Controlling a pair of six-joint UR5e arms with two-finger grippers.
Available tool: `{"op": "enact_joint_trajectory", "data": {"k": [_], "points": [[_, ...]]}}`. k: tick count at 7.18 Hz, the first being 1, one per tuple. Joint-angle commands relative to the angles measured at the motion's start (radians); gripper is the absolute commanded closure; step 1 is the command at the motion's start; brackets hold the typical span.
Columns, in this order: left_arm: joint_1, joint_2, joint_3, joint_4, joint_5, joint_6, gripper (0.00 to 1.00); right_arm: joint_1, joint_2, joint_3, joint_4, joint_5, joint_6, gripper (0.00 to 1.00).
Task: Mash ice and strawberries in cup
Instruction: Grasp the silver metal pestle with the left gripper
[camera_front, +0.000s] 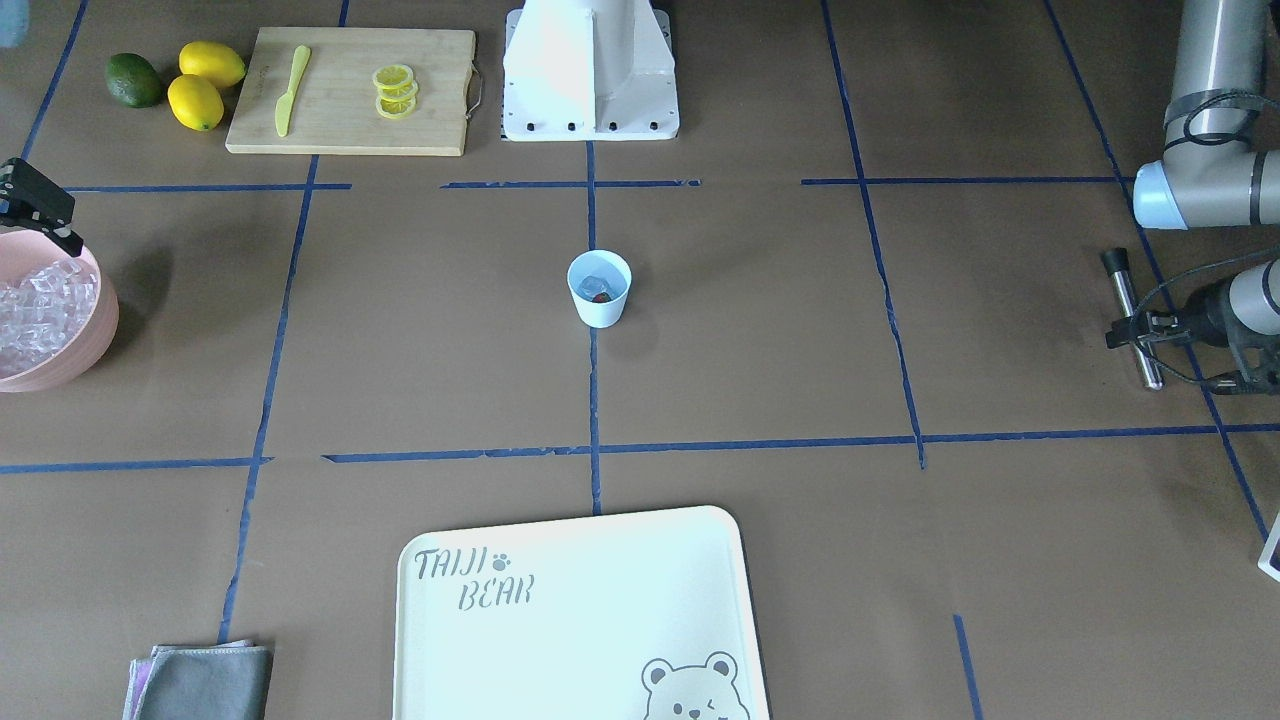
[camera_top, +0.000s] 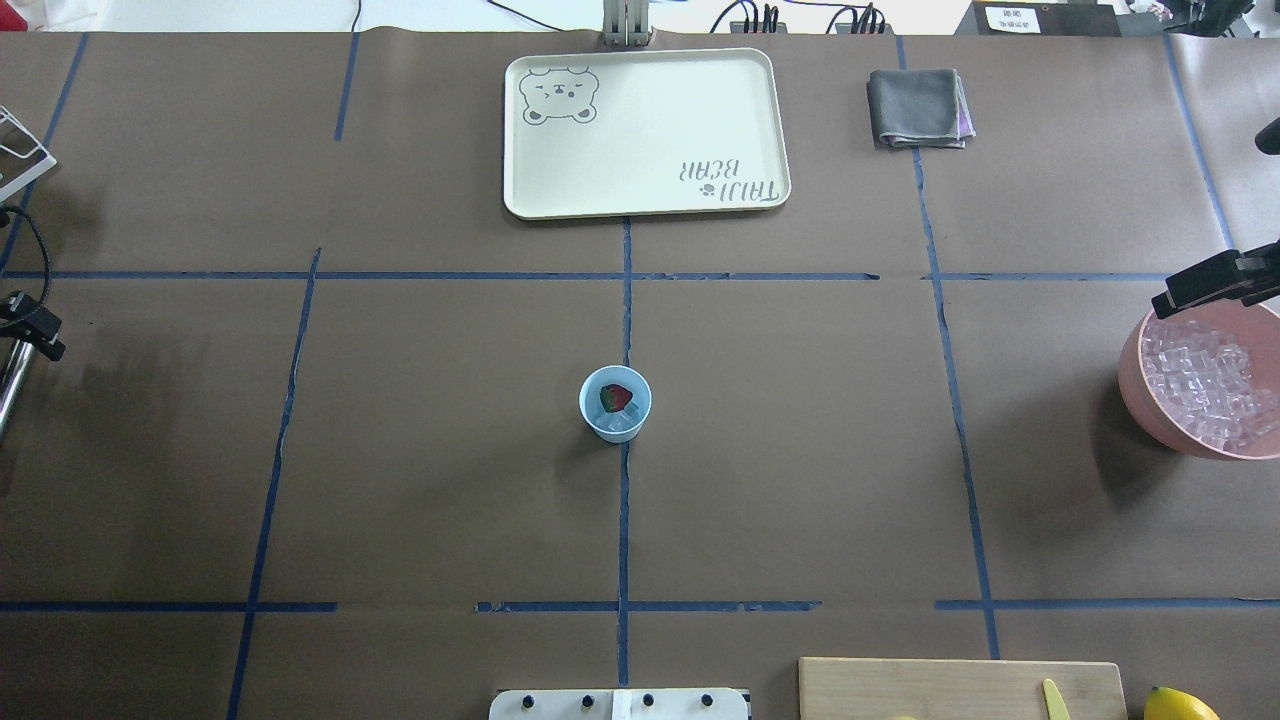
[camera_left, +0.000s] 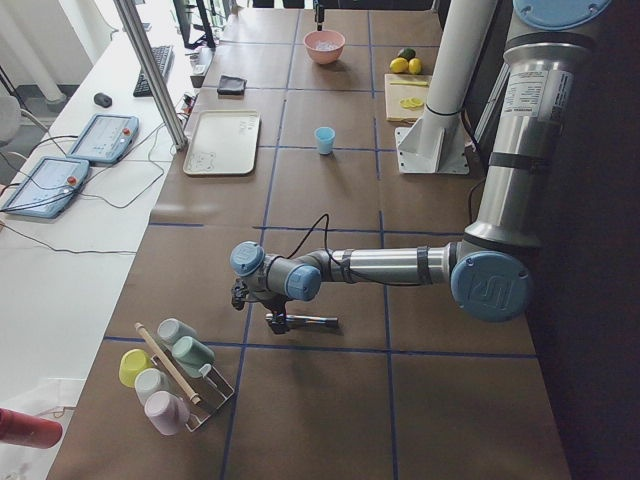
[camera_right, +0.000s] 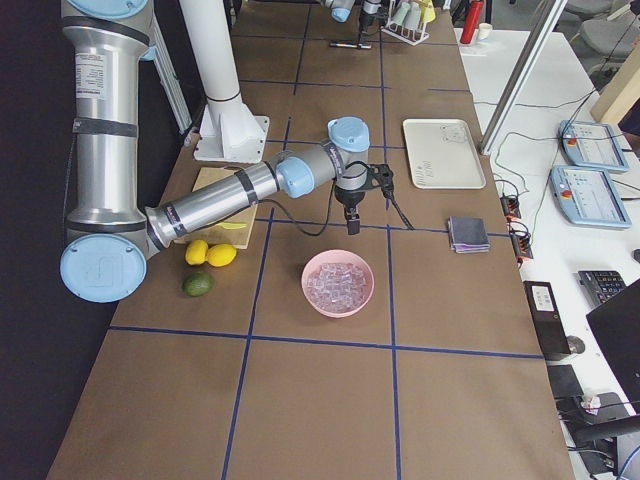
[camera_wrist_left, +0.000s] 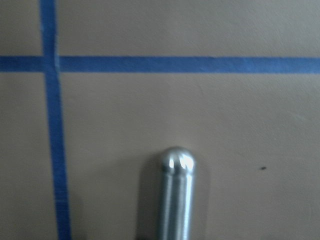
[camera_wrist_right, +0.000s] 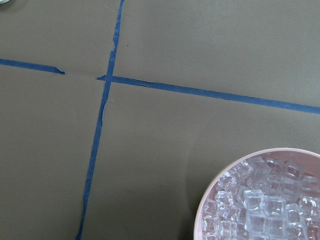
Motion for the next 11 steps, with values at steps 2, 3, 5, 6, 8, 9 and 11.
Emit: {"op": "enact_joint_trajectory", "data": {"k": [2,3,5,6,8,9,11], "points": [[0.006,0.001,0.017,-0.003,-0.006,0.005,0.02,0.0,0.001,-0.001,0.0,0.0,0.0,0.01],[0.006,0.004,0.022,-0.003,-0.006,0.008,0.07,0.0,0.001,-0.001,0.0,0.0,0.0,0.01],[0.006,0.006,0.02,-0.002,-0.008,0.005,0.59,0.0,0.001,0.002,-0.002,0.0,0.0,0.01],[0.006,0.005,0.022,-0.003,-0.034,0.005,0.96,0.0,0.001,0.003,-0.002,0.0,0.0,0.01],[0.006,-0.005,0.004,-0.002,-0.035,0.007,1.0,0.0,0.001,0.003,-0.002,0.0,0.0,0.01],[0.006,-0.006,-0.05,0.0,-0.037,0.005,1.0,0.0,0.001,0.003,-0.002,0.0,0.0,0.01],[0.006,-0.009,-0.242,0.007,-0.049,-0.001,1.0,0.0,0.004,0.003,-0.003,0.0,0.0,0.01]]}}
